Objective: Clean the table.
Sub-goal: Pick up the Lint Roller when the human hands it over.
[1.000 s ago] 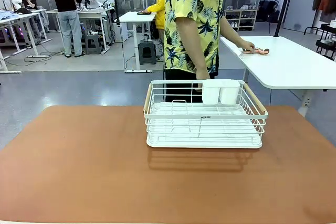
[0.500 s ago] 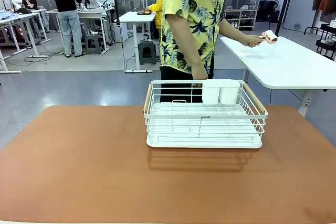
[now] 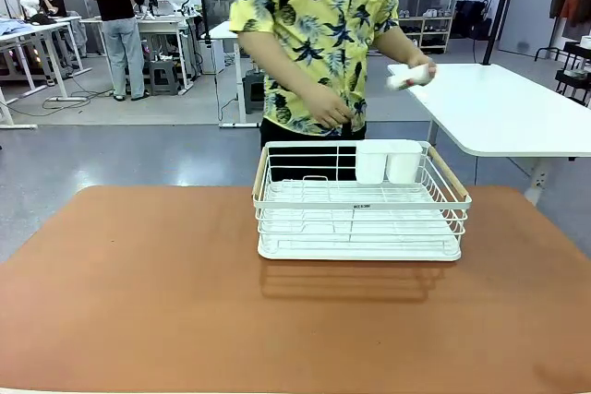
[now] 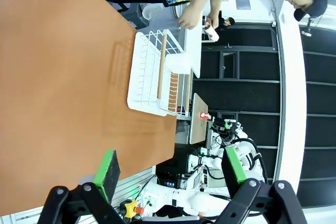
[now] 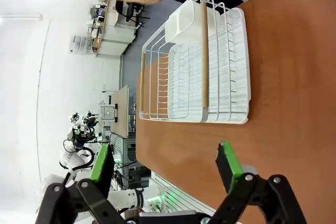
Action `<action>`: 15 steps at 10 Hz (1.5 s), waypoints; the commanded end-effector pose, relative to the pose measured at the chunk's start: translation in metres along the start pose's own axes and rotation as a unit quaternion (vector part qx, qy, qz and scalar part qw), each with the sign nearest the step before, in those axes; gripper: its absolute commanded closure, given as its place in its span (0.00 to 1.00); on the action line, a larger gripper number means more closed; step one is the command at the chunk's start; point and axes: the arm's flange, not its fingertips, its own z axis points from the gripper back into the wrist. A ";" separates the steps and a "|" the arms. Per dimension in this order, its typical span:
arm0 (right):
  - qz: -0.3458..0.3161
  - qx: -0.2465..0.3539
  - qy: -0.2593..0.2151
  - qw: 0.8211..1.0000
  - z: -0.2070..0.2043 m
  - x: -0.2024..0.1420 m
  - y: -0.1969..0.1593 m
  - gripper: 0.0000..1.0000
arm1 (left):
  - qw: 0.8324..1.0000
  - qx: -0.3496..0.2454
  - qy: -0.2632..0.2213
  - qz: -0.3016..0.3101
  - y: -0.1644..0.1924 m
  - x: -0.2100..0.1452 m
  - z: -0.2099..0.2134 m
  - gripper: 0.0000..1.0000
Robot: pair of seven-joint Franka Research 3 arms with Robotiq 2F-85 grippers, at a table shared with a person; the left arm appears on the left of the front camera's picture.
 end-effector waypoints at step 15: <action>0.005 0.007 -0.002 1.000 0.000 0.001 0.001 0.00 | 1.000 -0.010 0.000 -0.005 0.000 -0.001 0.003 0.00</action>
